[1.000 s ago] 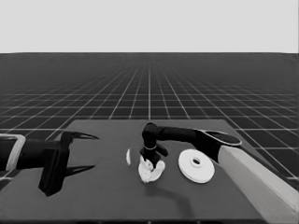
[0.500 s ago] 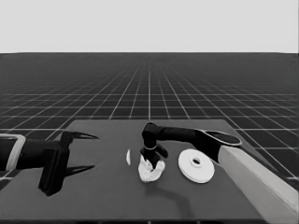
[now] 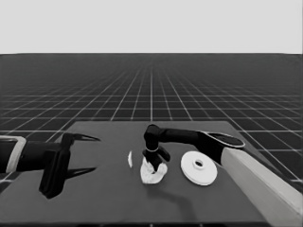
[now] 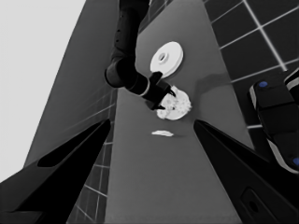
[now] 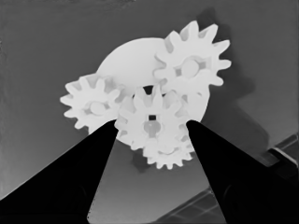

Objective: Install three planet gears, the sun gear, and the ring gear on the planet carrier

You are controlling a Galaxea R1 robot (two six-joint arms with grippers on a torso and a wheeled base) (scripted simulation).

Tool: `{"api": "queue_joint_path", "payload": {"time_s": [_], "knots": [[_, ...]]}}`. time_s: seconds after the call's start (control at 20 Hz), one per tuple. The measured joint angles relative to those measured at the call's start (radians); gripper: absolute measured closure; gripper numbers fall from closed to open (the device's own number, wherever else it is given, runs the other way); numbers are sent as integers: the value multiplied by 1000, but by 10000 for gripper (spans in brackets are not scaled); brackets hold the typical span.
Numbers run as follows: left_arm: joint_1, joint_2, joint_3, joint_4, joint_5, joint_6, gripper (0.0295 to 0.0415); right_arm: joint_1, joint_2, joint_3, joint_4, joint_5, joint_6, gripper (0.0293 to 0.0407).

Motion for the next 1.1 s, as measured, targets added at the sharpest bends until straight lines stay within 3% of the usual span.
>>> {"api": "queue_joint_path", "payload": {"time_s": [0.5, 0.6, 0.65, 1.0, 1.05, 1.1], "knots": [[0, 0, 0, 0, 0, 0, 326, 0, 0, 0, 0, 0, 105, 390], [0, 0, 0, 0, 0, 0, 326, 0, 0, 0, 0, 0, 115, 331], [0, 0, 0, 0, 0, 0, 326, 0, 0, 0, 0, 0, 117, 320], [0, 0, 0, 0, 0, 0, 326, 0, 0, 0, 0, 0, 120, 315], [0, 0, 0, 0, 0, 0, 326, 48, -9, 39, 43, -26, -273, 307], [0, 0, 0, 0, 0, 0, 326, 86, -12, 57, 70, -37, -520, 309]]}}
